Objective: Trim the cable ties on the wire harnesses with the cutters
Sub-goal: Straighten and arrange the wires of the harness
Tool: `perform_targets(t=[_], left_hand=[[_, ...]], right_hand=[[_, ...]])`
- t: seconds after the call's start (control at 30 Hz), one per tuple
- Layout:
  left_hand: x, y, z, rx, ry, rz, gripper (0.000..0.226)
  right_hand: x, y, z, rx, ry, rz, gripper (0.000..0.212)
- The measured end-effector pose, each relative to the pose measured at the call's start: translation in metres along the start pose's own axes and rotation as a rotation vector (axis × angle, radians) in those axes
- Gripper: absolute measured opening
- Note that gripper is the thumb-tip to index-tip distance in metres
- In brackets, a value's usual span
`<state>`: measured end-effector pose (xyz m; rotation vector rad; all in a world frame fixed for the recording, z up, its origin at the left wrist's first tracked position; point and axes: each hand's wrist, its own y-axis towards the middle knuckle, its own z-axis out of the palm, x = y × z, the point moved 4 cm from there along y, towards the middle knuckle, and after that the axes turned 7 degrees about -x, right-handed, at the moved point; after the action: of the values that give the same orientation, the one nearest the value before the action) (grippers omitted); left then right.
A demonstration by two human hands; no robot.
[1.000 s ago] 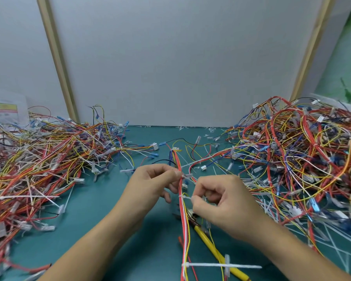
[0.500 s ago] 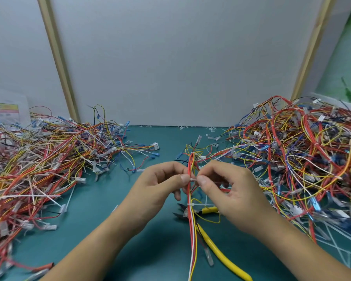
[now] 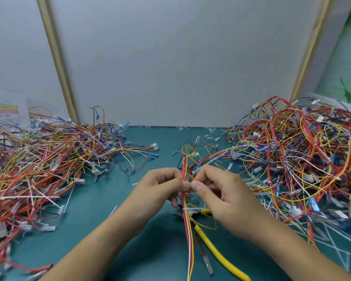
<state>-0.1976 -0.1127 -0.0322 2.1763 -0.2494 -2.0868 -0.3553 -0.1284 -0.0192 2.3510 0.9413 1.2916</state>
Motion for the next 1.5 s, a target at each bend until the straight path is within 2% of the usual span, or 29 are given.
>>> perform_targets(t=[0.13,0.37,0.47,0.57,0.63,0.7,0.77,0.83,0.9,1.07,1.17,1.27,1.33,1.4,1.5], left_hand=[[0.003,0.000,0.002,-0.015,-0.001,-0.017,0.015],[0.005,0.001,0.000,-0.037,0.032,0.019,0.015],[0.003,0.002,-0.002,-0.011,0.065,0.008,0.020],[0.010,0.009,-0.007,-0.125,0.018,-0.090,0.038],[0.012,0.008,-0.009,-0.221,0.138,-0.034,0.033],[0.013,0.006,-0.006,-0.197,0.200,0.006,0.022],[0.014,0.005,-0.002,-0.122,0.075,0.011,0.023],[0.013,0.006,-0.002,-0.126,-0.090,0.018,0.039],[0.013,0.007,-0.001,-0.140,-0.212,0.018,0.042],[0.010,0.009,-0.002,-0.130,-0.315,0.034,0.045],[0.007,0.008,-0.003,-0.138,-0.366,0.039,0.036],[0.008,0.008,-0.006,-0.188,-0.392,0.010,0.030],[0.008,0.008,-0.008,-0.220,-0.392,0.001,0.035],[0.008,0.007,-0.008,-0.230,-0.390,-0.006,0.038],[0.006,0.006,-0.005,-0.200,-0.358,-0.002,0.038]], right_hand=[[0.002,-0.003,0.005,0.023,0.114,0.046,0.016],[-0.005,-0.001,0.003,0.008,0.175,0.059,0.016],[-0.008,-0.002,0.006,0.008,0.223,0.073,0.015],[-0.010,0.000,0.002,-0.016,0.295,0.093,0.013],[-0.009,0.000,0.001,-0.026,0.340,0.093,0.014],[-0.006,-0.001,0.006,-0.008,0.387,0.085,0.015],[-0.004,-0.002,0.014,0.021,0.440,0.085,0.014],[-0.002,-0.004,0.021,0.052,0.486,0.087,0.013],[-0.001,-0.004,0.024,0.065,0.479,0.076,0.011],[0.001,-0.004,0.020,0.043,0.449,0.051,0.011],[0.002,-0.002,0.012,-0.023,0.483,0.071,0.015],[-0.001,0.003,-0.010,-0.290,0.477,0.090,0.024],[-0.006,0.005,-0.023,-0.428,0.448,0.107,0.027],[-0.007,0.006,-0.024,-0.429,0.394,0.123,0.028],[-0.009,0.004,-0.012,-0.319,0.246,0.148,0.022]])
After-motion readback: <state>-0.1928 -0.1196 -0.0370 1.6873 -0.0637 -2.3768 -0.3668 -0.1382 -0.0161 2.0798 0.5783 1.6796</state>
